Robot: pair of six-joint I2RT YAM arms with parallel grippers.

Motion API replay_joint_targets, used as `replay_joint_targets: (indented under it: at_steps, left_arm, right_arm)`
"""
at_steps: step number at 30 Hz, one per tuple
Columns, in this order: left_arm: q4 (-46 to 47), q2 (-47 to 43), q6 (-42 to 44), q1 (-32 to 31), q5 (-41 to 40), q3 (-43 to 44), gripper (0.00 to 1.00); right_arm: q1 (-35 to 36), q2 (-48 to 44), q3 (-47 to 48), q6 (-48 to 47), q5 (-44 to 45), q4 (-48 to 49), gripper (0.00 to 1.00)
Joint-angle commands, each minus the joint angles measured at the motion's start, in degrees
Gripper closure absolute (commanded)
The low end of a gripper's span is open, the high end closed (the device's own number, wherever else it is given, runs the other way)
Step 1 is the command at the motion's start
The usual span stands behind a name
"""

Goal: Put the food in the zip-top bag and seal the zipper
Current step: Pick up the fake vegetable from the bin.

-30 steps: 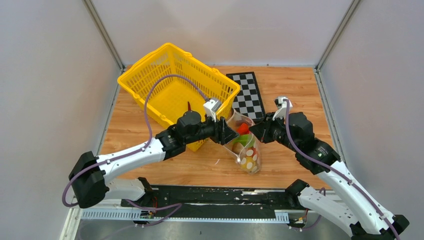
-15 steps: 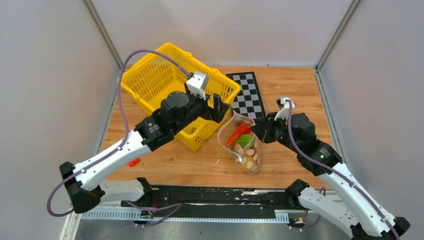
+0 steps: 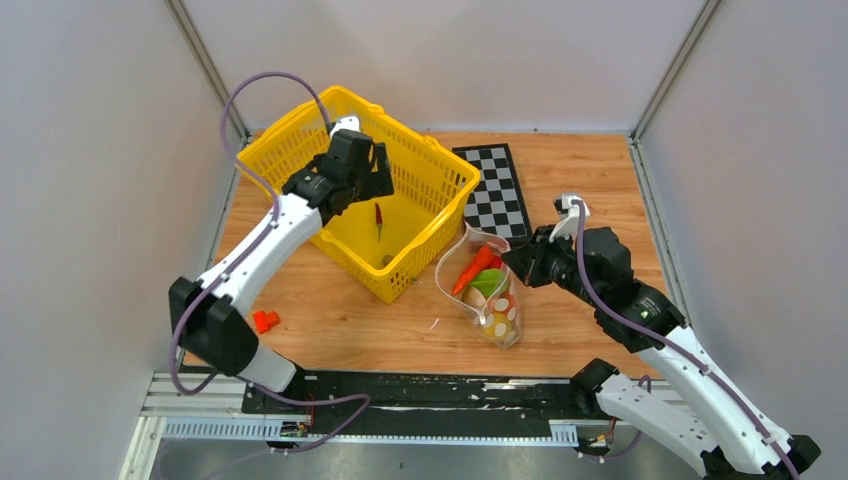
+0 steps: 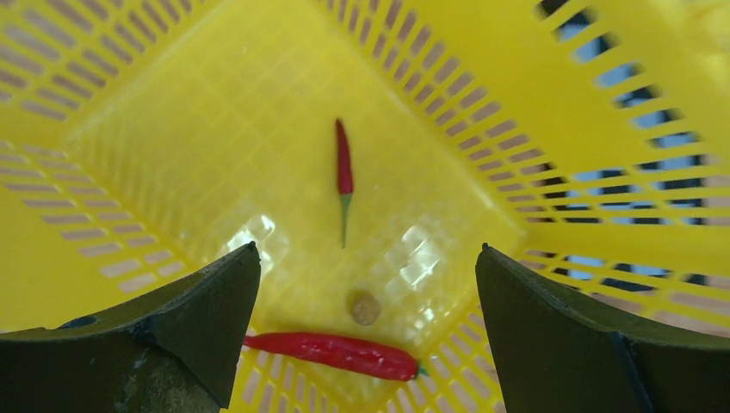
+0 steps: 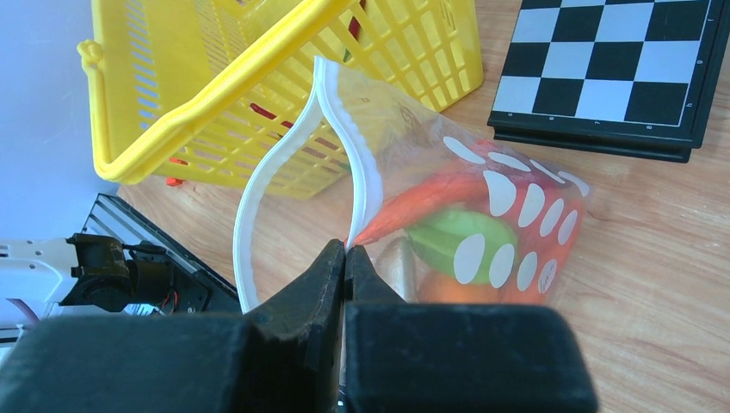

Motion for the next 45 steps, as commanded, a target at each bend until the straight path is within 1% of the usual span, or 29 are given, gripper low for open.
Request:
replay_joint_targets:
  at_steps: [1,3,6,10,14,16,18,21,25,29,33,37,38,42,44,45]
  left_arm:
    - [-7.2,6.8,-4.7,3.0,1.5,1.9,0.0]
    - [-7.0,9.5,-5.0,3.5,0.0,2.0,0.0]
    - [-5.7,14.0,-2.7,3.6,-1.2,3.5,0.0]
    - [-6.1,22.0,0.4,4.1,-2.0,8.1,0.01]
    - [-5.1,28.2,0.8,5.2,1.4,10.9,0.08]
    - [-3.9,30.1,1.2,5.4,3.5,11.6,0.09]
    - [-1.4,31.1,1.4,5.5,4.5,10.4,0.12]
    - [-1.0,32.4,0.8,5.7,4.2,9.6,0.16]
    - [-0.9,34.8,0.4,6.3,4.2,9.9,0.26]
    - [-0.1,36.5,1.0,6.3,6.4,9.1,0.3]
    - [1.9,37.0,0.8,6.3,7.7,6.8,0.41]
    - [2.5,38.0,0.3,6.3,8.3,5.8,0.45]
    - [2.5,38.4,0.2,6.4,8.4,5.8,0.47]
    - [3.8,38.9,1.1,6.4,10.1,4.2,0.61]
    - [3.9,38.7,1.4,6.3,9.8,3.7,0.64]
    - [3.9,38.6,1.5,6.4,9.5,3.5,0.69]
  right_arm:
    - [0.1,-1.2,0.0,0.2,0.2,2.2,1.0]
    - [0.2,-0.8,0.7,-0.2,0.2,1.5,1.0]
    - [0.2,-0.1,1.2,-0.3,0.1,1.1,1.0]
    - [0.1,0.7,1.3,0.5,-1.0,2.2,1.0]
    - [0.2,0.8,1.1,0.9,-0.9,2.2,1.0]
    - [0.2,0.7,1.3,0.9,-0.8,1.8,1.0]
    - [0.2,0.6,1.4,0.8,-0.5,1.4,1.0]
    - [0.2,0.5,1.5,0.7,-0.3,1.2,1.0]
    - [0.1,0.5,1.3,0.6,-0.4,1.3,1.0]
    - [0.2,0.4,1.0,0.7,-0.2,1.3,1.0]
    - [0.1,0.4,0.8,0.7,-0.2,1.5,1.0]
    - [0.2,0.6,0.7,0.5,-0.4,1.6,1.0]
    - [0.1,0.7,0.8,0.6,-0.4,1.7,1.0]
    - [0.1,0.5,0.6,0.8,-1.1,2.1,1.0]
    - [0.2,0.5,0.6,0.9,-1.2,2.1,1.0]
    - [0.2,0.4,0.6,0.8,-1.1,2.1,1.0]
